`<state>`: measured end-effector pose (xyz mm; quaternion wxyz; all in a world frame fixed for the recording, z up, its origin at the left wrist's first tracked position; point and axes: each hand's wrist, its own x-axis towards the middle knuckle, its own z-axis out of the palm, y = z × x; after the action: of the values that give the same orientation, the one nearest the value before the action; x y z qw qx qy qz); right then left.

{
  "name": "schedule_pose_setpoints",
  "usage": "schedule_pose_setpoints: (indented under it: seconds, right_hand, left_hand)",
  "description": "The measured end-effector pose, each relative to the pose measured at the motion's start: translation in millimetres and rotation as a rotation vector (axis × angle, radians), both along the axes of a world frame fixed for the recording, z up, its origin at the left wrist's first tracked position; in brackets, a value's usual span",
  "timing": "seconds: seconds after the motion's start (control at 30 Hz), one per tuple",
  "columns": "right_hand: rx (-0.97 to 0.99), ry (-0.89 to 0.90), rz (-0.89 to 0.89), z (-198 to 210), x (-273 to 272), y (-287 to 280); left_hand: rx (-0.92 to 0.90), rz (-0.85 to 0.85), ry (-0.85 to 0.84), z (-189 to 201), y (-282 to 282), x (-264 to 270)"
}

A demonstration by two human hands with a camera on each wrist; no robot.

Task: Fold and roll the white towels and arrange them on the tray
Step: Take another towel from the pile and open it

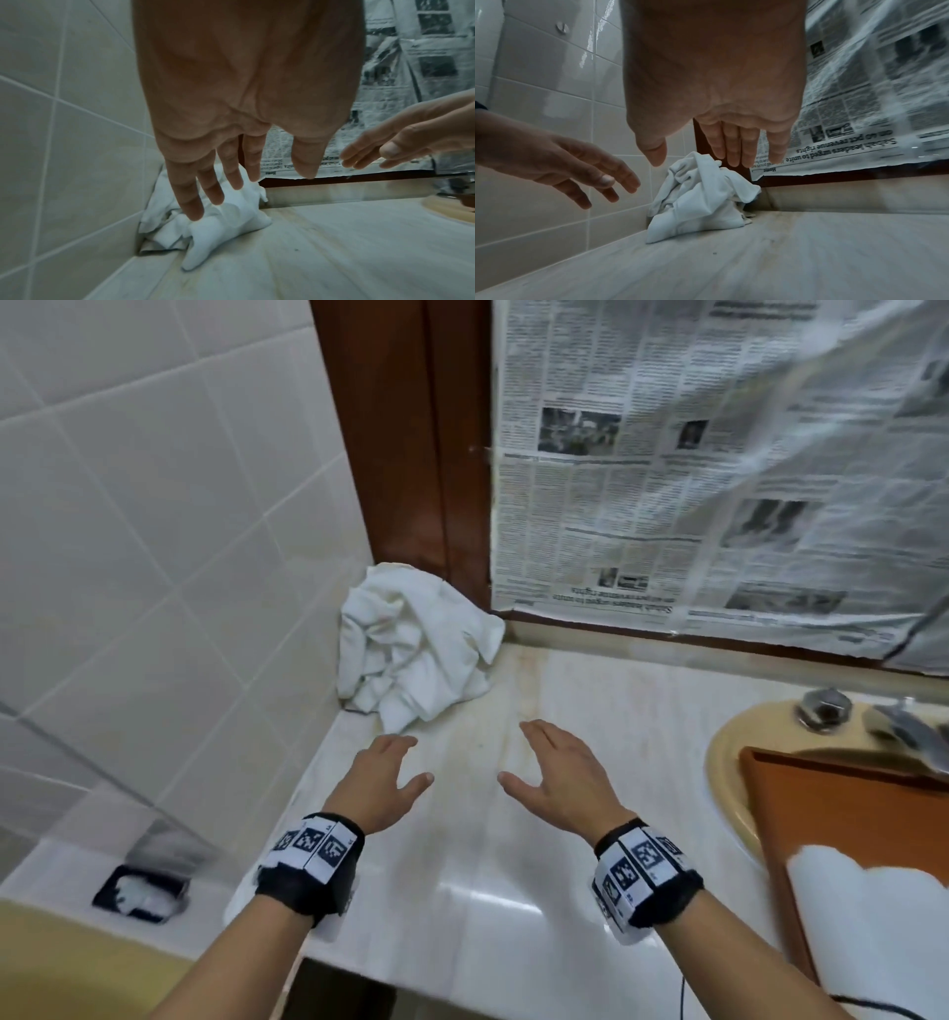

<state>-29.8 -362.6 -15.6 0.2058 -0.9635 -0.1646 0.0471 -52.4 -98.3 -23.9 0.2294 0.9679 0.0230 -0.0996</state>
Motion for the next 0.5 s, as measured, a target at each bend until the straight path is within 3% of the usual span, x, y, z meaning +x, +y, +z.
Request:
schedule_pose_setpoints:
  seconds: [0.5]
  right_hand:
    - [-0.053,-0.011,0.112,-11.8,188.2,95.5]
  left_hand:
    - [0.138,0.157,-0.131,7.1,42.4,150.7]
